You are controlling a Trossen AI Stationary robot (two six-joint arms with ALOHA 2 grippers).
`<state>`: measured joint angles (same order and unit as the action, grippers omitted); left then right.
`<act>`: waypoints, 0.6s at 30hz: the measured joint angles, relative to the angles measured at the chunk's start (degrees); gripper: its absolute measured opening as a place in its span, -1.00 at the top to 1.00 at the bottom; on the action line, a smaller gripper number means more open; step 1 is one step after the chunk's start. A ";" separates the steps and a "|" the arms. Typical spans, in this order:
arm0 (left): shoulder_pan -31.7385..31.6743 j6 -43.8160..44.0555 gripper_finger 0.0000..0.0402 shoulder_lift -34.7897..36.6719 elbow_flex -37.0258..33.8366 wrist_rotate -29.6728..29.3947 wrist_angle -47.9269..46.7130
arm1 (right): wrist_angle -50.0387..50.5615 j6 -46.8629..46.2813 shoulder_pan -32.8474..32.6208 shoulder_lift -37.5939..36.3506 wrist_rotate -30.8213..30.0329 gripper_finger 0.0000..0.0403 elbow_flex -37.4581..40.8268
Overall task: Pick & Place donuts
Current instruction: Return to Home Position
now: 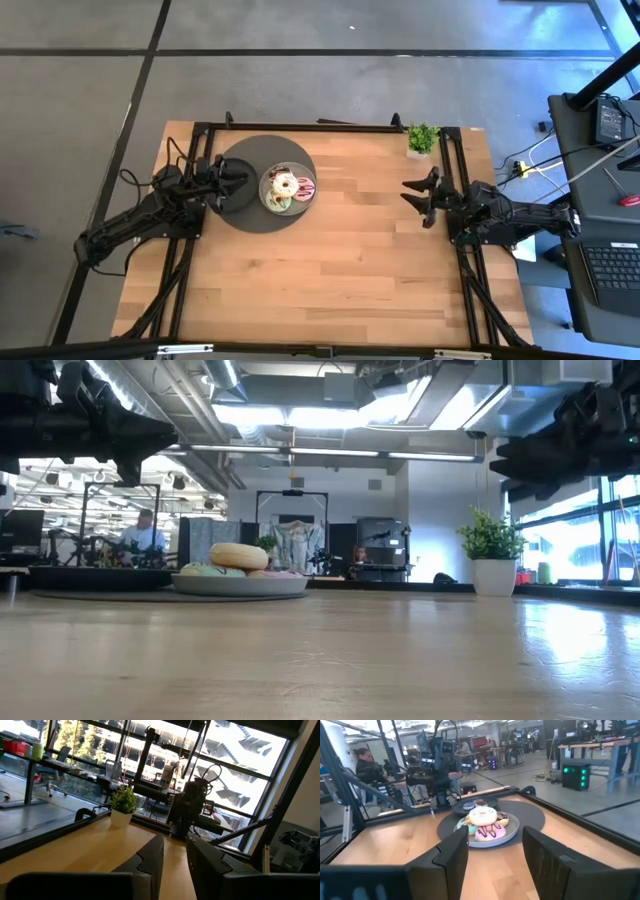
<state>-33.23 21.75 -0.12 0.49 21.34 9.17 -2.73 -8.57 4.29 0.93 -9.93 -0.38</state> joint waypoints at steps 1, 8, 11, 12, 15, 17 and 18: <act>0.00 0.00 0.60 0.00 0.00 -0.02 0.02 | 0.08 0.18 0.00 0.01 0.42 0.08 0.00; 0.00 0.01 0.61 0.00 0.00 -0.02 0.02 | 0.07 -1.43 0.00 0.07 0.96 0.08 0.00; 0.00 0.01 0.62 0.00 0.00 -0.02 0.02 | 0.07 -1.62 0.00 0.07 0.96 0.08 0.00; 0.00 0.01 0.62 0.00 0.00 -0.02 0.02 | 0.07 -1.58 0.00 0.07 0.96 0.08 -0.02; 0.00 0.01 0.61 0.00 0.00 -0.02 0.02 | 0.07 -1.63 0.00 0.07 0.96 0.08 -0.02; 0.00 0.01 0.60 0.00 0.00 -0.02 0.02 | 0.06 -1.56 0.00 0.07 0.96 0.08 -0.02; 0.00 0.01 0.60 0.00 0.00 -0.02 0.02 | 0.07 -1.59 0.00 0.07 0.96 0.08 -0.02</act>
<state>-33.23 21.76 -0.12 0.49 21.32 9.19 -2.66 -10.16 4.29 0.99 -8.97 -0.40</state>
